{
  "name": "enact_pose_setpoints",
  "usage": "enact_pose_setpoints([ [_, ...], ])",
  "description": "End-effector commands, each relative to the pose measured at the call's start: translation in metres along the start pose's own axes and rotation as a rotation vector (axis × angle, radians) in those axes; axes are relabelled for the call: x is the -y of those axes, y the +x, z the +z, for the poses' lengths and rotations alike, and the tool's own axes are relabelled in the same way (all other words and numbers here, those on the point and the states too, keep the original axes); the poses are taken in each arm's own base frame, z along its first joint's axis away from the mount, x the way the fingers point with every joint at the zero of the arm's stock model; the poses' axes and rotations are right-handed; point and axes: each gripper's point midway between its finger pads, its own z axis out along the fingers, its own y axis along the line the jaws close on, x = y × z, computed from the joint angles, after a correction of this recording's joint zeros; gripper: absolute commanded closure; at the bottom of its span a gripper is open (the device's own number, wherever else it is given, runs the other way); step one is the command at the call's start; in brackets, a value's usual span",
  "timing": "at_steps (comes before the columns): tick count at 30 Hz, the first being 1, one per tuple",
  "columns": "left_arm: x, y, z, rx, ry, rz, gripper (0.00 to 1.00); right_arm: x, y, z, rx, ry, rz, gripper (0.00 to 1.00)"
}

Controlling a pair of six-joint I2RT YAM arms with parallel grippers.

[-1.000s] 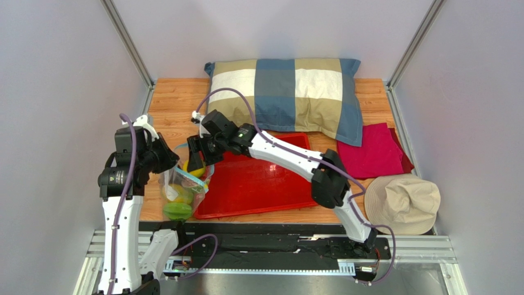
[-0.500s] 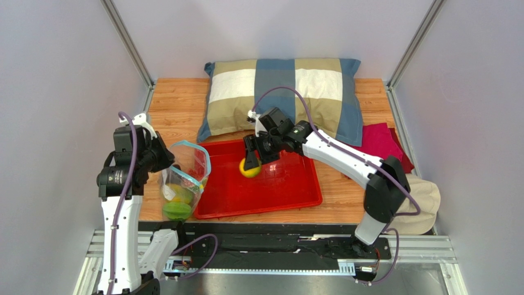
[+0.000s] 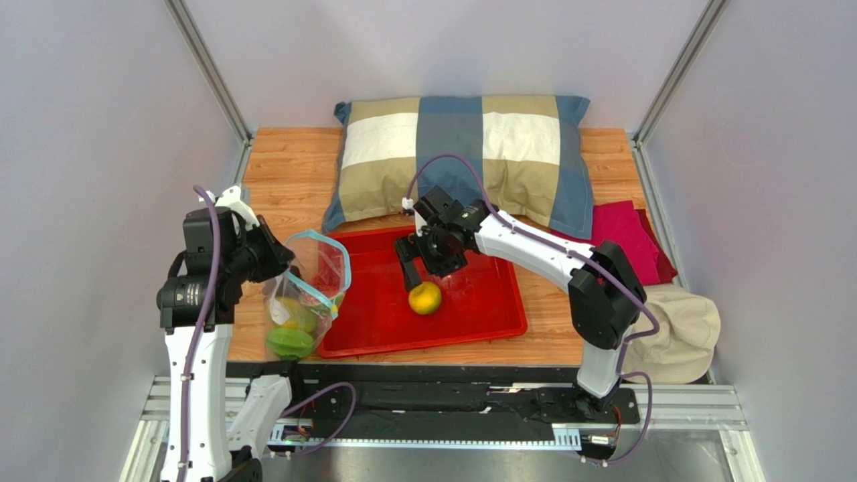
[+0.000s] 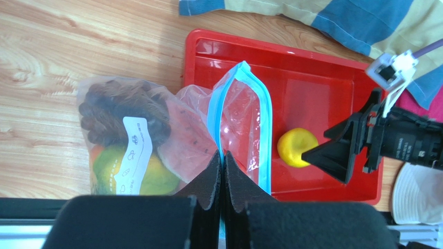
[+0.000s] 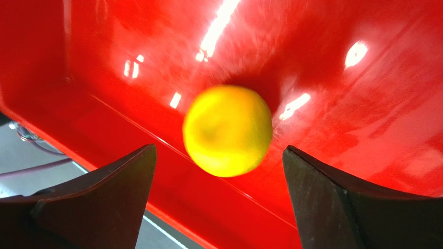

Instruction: Open the zip-top bag and remove the fake food

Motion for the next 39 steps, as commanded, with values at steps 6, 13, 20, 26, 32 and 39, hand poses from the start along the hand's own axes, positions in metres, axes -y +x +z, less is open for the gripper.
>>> enact_pose_setpoints([
  [6,0.032,-0.011,-0.013,0.077,0.183,0.04,1.0,-0.122,-0.096,-0.093,0.389,-0.235,-0.38,0.32],
  [13,0.034,-0.009,-0.018,0.085,0.197,0.051,1.0,-0.202,-0.093,-0.09,0.38,-0.46,-0.579,0.38],
  [20,0.039,-0.01,-0.019,0.094,0.22,0.034,1.0,-0.242,-0.073,-0.046,0.317,-0.507,-0.658,0.31],
  [26,0.036,-0.009,-0.019,0.096,0.204,0.025,1.0,-0.217,-0.069,-0.007,0.217,-0.364,-0.511,0.4],
  [32,0.011,-0.007,-0.02,0.096,0.057,-0.013,1.0,-0.203,-0.069,0.008,0.189,-0.286,-0.408,0.34],
  [39,0.01,-0.017,-0.017,0.129,0.044,-0.017,1.0,-0.194,-0.061,0.028,0.114,-0.243,-0.346,0.26],
])
